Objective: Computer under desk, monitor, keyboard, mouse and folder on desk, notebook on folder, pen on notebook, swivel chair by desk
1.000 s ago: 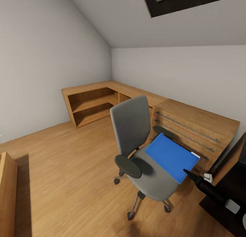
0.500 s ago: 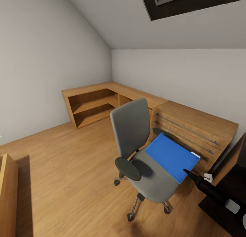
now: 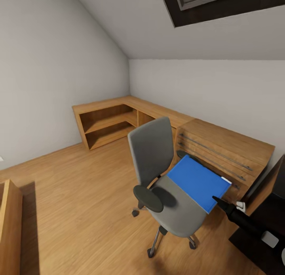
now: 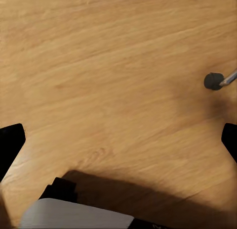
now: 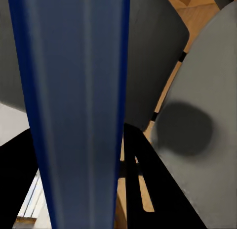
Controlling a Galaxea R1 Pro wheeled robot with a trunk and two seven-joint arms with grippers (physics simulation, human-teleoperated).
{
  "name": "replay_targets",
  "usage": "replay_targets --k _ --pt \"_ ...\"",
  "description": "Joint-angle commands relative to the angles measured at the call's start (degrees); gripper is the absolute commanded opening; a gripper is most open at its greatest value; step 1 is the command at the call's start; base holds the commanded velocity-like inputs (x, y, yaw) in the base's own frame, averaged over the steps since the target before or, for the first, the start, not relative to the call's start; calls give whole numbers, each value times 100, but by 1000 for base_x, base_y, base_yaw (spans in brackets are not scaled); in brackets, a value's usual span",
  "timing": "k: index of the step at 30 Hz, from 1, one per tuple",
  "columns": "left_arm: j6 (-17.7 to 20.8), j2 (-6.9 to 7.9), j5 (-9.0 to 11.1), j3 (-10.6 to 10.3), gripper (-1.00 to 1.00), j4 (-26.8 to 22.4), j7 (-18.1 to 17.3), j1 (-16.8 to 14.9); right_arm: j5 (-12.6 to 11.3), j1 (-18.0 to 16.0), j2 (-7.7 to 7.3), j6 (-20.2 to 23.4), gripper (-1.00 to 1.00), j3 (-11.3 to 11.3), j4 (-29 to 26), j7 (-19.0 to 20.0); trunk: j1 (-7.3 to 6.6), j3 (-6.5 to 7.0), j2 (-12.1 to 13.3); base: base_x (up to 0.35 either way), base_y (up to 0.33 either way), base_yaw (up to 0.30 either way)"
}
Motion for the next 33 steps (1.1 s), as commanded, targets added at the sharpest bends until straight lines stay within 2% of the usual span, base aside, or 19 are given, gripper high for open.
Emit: replay_targets --k 1,2,6,7,8,10,14,15,19,22,26,33 --pt "-3 -1 54 15 100 38 -25 1 26 -3 -3 256 -100 -46 -5 24 -23 14 39 0 0 0" --pt "-4 0 55 15 100 54 -26 1 29 -3 -5 367 -100 -45 -10 26 -44 32 79 0 0 0" --pt "-7 3 66 30 100 109 -23 1 55 -5 -67 1333 -100 -41 -234 35 -132 104 240 0 0 0" --pt "-8 4 115 38 100 115 -24 1 64 -8 -94 1606 -100 -36 -385 33 -154 122 280 0 0 0" --pt "-8 -1 331 41 100 128 -29 1 82 -7 -141 2179 -100 -26 -734 23 -176 140 320 0 0 0" --pt "-7 0 477 40 100 135 -33 1 89 -5 -190 2603 -100 -22 -964 20 -220 176 400 0 0 0" --pt "-10 3 595 37 100 140 -39 1 98 -3 -234 3288 -100 -23 -1373 -7 -308 248 560 0 0 0" --pt "-13 -1 612 35 100 141 -42 1 100 -3 -239 3533 -100 -24 -1665 -48 -330 266 601 0 0 0" --pt "-14 -9 623 34 100 142 -49 1 101 -3 -242 4054 -100 -25 -2419 -271 -418 338 761 0 0 0" --pt "-15 -9 626 34 100 142 -52 1 93 -3 -239 4311 -100 -35 -2831 -561 -484 391 881 0 0 0" --pt "-15 -12 627 34 100 142 -53 1 69 -3 -227 4447 -100 -54 -3089 -945 -572 463 1042 0 0 0" --pt "-15 -13 628 34 100 142 -55 1 66 -3 -175 4329 -100 -60 -2818 -1076 -725 589 1322 0 0 0"
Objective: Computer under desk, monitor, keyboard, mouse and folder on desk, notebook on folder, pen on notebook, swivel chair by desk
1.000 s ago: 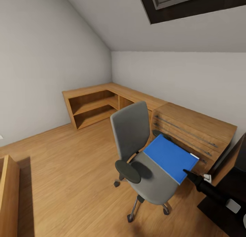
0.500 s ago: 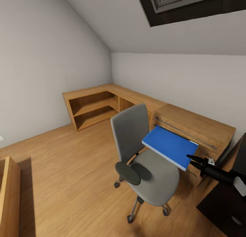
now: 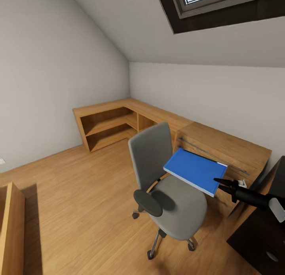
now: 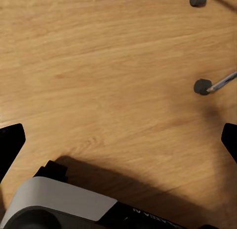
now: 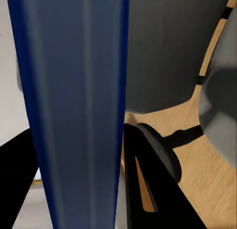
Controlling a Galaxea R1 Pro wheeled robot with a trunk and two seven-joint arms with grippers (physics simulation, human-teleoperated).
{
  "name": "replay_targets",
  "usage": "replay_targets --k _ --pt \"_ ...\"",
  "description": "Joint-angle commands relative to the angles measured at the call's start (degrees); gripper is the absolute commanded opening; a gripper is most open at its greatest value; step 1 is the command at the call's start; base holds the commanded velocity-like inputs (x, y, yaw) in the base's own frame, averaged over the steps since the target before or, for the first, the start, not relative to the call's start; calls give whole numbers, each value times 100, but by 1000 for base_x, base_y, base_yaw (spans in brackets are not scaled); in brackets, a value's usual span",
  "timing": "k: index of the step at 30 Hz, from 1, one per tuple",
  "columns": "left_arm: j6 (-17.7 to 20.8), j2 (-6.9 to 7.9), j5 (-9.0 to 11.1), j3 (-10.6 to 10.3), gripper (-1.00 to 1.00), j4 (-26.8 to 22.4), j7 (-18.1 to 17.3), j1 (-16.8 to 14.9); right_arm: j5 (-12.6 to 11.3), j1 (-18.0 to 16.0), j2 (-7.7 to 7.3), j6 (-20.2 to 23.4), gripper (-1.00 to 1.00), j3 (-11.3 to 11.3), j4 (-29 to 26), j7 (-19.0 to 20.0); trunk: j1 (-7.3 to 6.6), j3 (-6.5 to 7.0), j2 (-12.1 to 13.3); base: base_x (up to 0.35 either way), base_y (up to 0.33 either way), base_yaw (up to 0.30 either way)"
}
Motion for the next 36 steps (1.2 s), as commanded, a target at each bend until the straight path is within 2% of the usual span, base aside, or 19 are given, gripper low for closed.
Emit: replay_targets --k 1,7,21,23,25,28,32,36 --pt "1 -5 55 16 100 -6 -28 1 19 -4 9 10 -100 -16 24 29 -22 14 38 0 0 0" --pt "1 -3 52 16 100 -6 -33 1 13 -4 3 -12 -100 -24 50 27 -154 122 279 0 0 -122" --pt "-28 1 48 8 100 -1 -22 1 21 -4 -5 -44 -100 -25 36 23 -462 373 841 0 0 -284" --pt "-192 -12 40 4 100 -3 -10 1 26 -4 -18 -50 -100 -25 34 24 -505 409 921 0 0 -291" --pt "-616 -22 39 0 100 34 3 1 34 -4 -27 -53 -100 -25 28 22 -549 447 1001 0 0 -273" --pt "-946 -18 34 -11 100 404 7 1 35 -4 -30 -54 -100 -25 25 25 -615 505 1121 0 0 -266" --pt "-1135 -3 30 -23 100 770 3 1 37 -4 -26 -51 -100 -25 24 31 -703 585 1282 0 0 -263" --pt "-1190 -3 26 -22 100 874 2 1 38 -4 -29 -47 -100 -25 24 32 -791 665 1442 0 0 -262"
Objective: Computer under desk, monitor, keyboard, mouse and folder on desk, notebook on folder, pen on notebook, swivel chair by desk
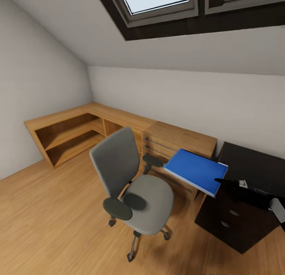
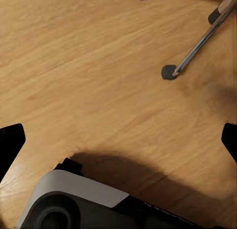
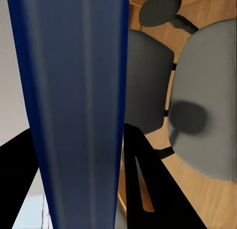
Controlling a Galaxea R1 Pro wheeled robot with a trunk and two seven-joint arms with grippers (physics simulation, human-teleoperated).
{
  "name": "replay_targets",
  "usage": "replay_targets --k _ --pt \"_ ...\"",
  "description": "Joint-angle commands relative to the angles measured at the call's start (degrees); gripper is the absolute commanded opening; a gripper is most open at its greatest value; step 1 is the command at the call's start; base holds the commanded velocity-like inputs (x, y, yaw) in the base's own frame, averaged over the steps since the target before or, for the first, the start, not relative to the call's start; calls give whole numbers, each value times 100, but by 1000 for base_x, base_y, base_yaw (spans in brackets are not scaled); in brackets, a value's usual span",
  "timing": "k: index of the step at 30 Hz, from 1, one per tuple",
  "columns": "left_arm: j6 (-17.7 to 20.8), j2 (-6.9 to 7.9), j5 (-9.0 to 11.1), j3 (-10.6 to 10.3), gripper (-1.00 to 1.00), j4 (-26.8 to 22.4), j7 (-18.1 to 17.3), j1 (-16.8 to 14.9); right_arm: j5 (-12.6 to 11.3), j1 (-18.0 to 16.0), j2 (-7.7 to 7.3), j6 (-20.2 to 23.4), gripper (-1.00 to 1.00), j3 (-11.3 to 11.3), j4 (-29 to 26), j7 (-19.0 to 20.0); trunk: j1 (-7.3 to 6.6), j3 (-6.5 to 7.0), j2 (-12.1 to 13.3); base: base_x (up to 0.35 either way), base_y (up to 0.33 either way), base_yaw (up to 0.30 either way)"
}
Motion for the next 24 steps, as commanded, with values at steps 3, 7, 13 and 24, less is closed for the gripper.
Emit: replay_targets --k 3,7,13,24 --pt "-12 -5 48 16 100 25 -25 3 19 -6 1 20 -100 -15 5 22 -66 57 117 0 0 -262" --pt "-41 1 55 25 100 53 -25 3 20 -6 -1 20 -100 -15 5 18 -153 140 278 0 0 -262" --pt "-395 19 60 39 100 306 -25 3 26 -6 0 20 -100 -11 12 16 -285 267 518 0 0 -262" --pt "-850 21 58 35 100 399 -31 3 27 -6 -2 20 -100 -11 13 23 -527 501 960 0 0 -262"
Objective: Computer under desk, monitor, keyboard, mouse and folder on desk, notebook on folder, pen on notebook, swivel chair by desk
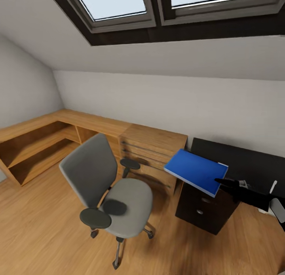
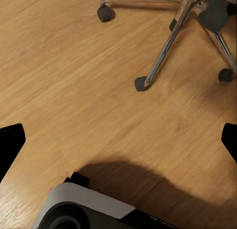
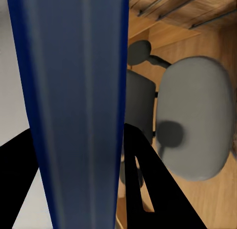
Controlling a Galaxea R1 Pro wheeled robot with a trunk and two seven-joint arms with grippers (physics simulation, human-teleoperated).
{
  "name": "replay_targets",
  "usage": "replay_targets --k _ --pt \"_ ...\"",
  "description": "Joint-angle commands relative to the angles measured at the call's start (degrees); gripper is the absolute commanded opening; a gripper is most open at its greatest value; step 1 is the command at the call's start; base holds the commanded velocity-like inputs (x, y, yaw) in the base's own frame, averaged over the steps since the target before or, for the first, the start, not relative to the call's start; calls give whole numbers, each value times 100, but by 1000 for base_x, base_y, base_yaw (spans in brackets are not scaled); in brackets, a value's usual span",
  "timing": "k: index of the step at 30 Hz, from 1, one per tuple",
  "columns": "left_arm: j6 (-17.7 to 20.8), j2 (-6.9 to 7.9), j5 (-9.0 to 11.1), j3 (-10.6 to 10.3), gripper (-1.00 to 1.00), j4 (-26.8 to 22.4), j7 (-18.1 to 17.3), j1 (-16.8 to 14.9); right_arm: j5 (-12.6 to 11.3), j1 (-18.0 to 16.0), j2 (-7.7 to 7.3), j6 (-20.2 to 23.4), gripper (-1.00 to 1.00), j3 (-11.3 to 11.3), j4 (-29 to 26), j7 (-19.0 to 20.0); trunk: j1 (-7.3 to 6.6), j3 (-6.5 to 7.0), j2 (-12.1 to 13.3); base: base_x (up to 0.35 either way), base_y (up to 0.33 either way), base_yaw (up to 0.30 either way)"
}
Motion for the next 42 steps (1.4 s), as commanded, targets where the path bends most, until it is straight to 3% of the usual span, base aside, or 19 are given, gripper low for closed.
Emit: replay_targets --k 1,8,22,36,42 --pt "-22 -3 43 10 100 -10 -25 3 18 -7 3 19 -100 -14 4 25 -21 15 36 0 0 -262" --pt "-233 -3 43 11 100 -8 -27 3 18 -7 5 5 -100 -17 4 26 -175 164 317 0 0 -262" --pt "-270 -3 43 10 100 -6 -35 3 18 -7 5 -68 -100 -13 27 28 -482 480 878 0 0 -230" --pt "-271 -3 35 -7 100 191 -54 3 6 -7 -4 -82 -100 -21 49 21 -482 562 878 0 0 -215" --pt "-270 -3 35 -8 100 215 -56 3 2 -7 -20 -448 -100 -33 279 4 -482 597 878 0 0 -218"
